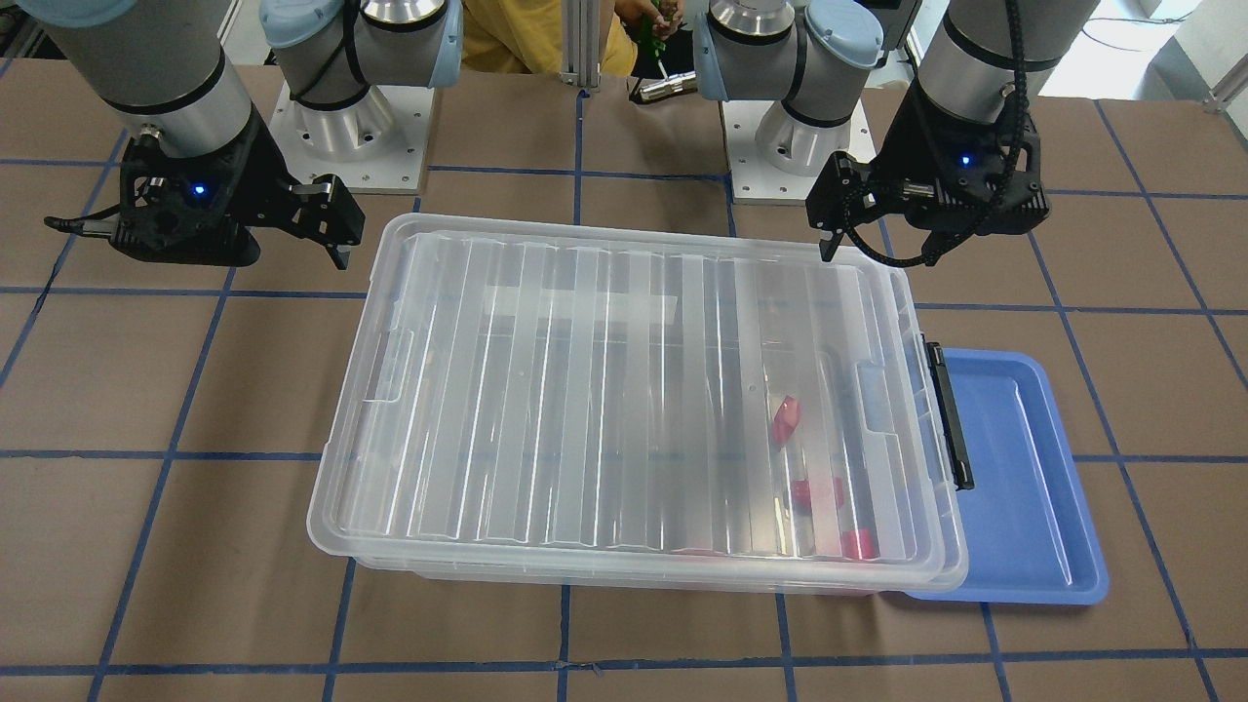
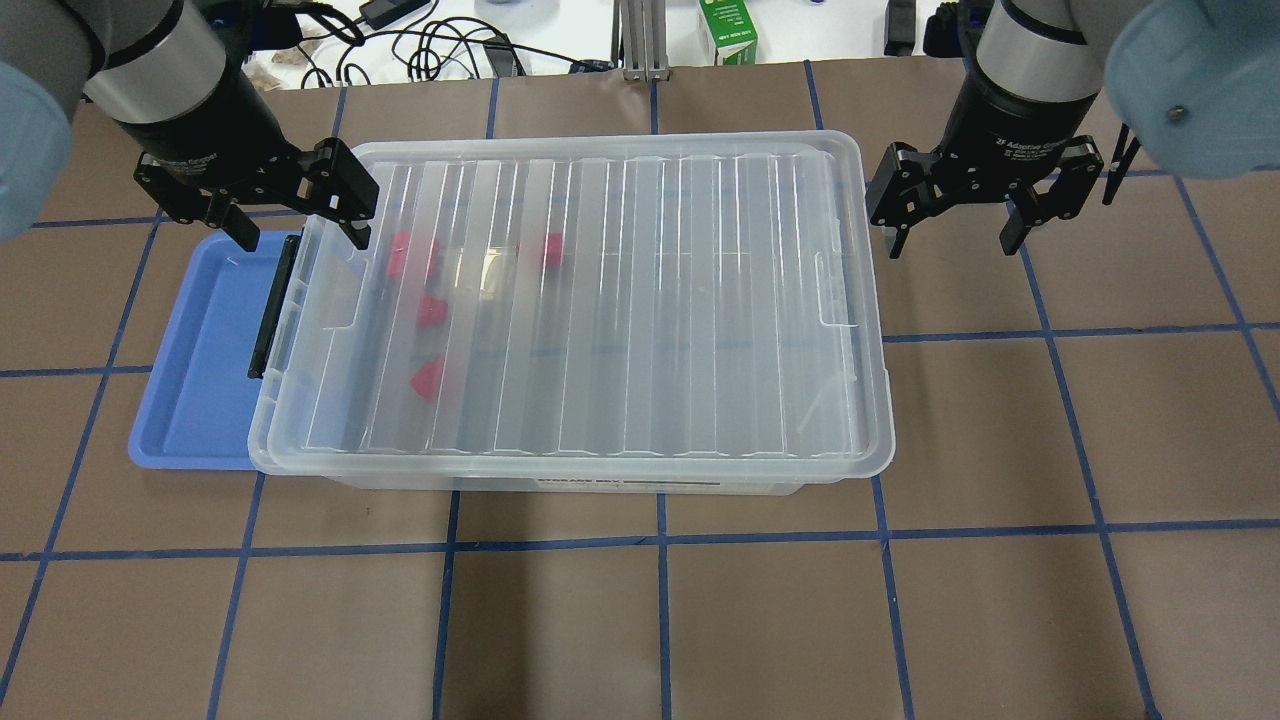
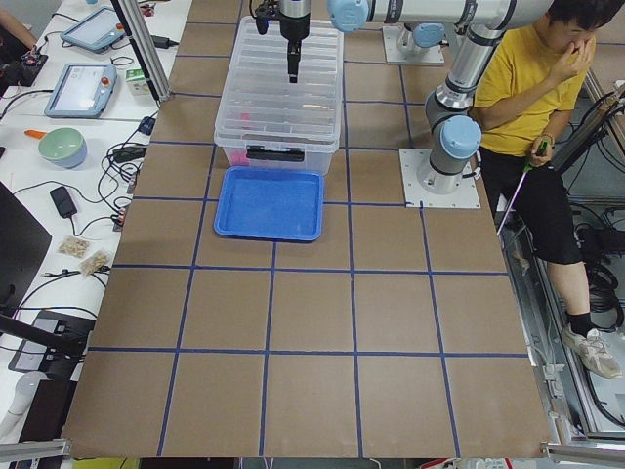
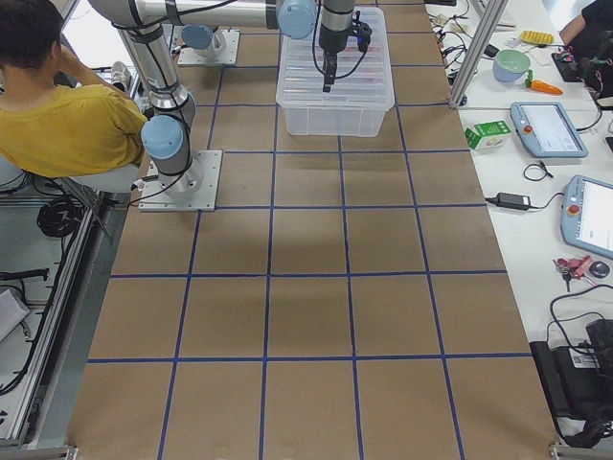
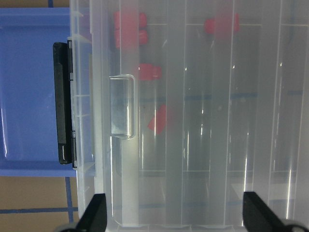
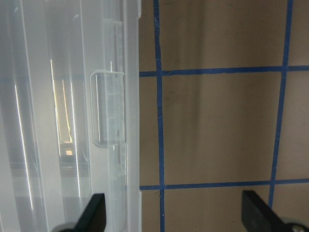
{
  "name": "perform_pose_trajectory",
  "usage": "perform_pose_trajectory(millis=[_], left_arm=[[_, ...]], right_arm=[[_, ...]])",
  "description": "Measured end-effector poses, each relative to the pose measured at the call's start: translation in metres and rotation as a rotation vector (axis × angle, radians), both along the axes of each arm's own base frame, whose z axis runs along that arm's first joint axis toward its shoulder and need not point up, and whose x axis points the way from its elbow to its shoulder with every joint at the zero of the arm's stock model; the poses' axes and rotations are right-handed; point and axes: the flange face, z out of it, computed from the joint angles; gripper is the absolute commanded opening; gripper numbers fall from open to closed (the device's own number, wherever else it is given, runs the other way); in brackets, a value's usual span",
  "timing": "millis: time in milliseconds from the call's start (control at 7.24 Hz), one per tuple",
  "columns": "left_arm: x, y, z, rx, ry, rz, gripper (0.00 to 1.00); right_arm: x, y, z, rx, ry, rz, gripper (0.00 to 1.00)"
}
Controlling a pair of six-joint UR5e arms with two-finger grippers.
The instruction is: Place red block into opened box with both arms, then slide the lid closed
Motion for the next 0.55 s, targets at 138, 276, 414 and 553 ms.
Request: perform_pose_trajectory(millis=[138,276,414,553], left_arm=[[0.0006,-0.0005,0.0002,-0.002,-0.006,0.000,1.00],[0.0009,-0.0011,-0.0001,-0.002,-0.009,0.001,1.00],[0.0010,-0.0015,-0.0004,-0.002,-0.009,0.001,1.00],[0.0010,-0.0015,-0.0004,-0.001,-0.010,0.001,1.00]], right_arm=[[0.0000,0.0000,0.0003,-0.001,0.000,0.000,1.00],[-0.0001,-0.0001,0.0004,-0.001,0.000,0.000,1.00],[-0.0001,-0.0005,-0.0004,0.000,-0.001,0.000,1.00],[-0.0006,-0.0014,-0.0020,0.003,-0.001,0.000,1.00]])
